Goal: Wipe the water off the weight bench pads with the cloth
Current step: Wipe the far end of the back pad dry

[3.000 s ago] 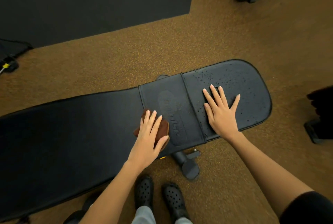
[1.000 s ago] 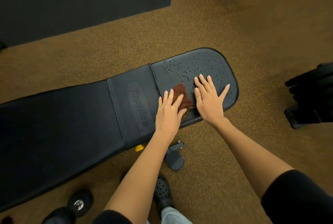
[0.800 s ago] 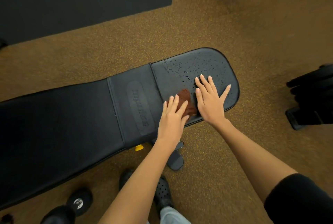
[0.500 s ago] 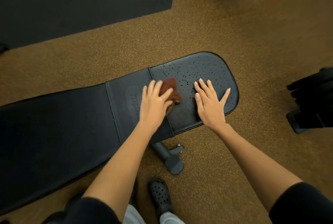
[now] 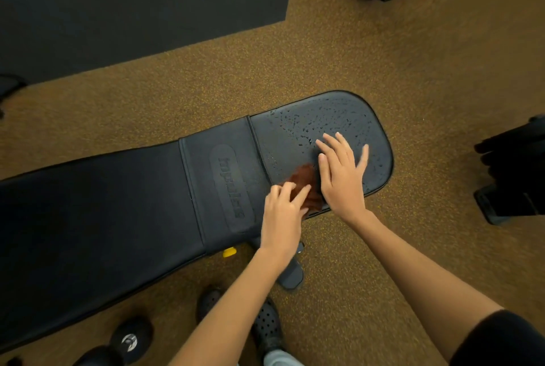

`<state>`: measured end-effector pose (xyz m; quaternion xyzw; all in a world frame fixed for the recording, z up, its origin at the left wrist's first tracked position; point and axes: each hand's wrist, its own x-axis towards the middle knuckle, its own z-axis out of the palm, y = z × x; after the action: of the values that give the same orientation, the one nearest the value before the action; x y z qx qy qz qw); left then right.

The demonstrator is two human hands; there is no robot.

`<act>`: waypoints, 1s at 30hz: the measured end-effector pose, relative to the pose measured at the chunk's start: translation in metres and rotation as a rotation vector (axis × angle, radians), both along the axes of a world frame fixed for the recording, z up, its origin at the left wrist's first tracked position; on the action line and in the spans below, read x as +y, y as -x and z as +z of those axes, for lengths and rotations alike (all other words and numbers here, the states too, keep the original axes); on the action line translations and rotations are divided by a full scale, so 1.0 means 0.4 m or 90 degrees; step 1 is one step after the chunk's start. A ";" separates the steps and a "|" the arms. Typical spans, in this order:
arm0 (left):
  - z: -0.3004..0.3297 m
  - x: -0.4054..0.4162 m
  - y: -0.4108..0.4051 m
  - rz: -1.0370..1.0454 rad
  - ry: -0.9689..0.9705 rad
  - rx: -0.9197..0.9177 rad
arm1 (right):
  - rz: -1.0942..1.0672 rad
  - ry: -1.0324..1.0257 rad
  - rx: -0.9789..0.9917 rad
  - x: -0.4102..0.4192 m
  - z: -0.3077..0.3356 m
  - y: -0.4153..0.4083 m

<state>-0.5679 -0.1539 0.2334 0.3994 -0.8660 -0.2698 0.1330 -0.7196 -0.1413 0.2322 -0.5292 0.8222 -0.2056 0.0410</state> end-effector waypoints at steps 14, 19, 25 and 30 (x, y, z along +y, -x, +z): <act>0.006 -0.065 -0.098 0.161 -0.154 0.144 | -0.109 -0.044 -0.192 0.021 0.001 -0.149; 0.002 -0.132 -0.121 0.205 -0.076 0.016 | -0.086 0.034 -0.370 -0.024 0.068 -0.145; -0.017 -0.181 -0.152 0.140 -0.109 -0.147 | 0.162 0.137 -0.145 -0.067 0.173 -0.105; -0.028 -0.176 -0.157 0.107 -0.142 -0.164 | 0.414 -0.049 0.241 -0.002 0.086 -0.110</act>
<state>-0.5050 -0.2241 0.2222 0.5140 -0.8041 -0.2986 -0.0022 -0.6756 -0.1420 0.2667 -0.7894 0.6112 -0.0495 -0.0288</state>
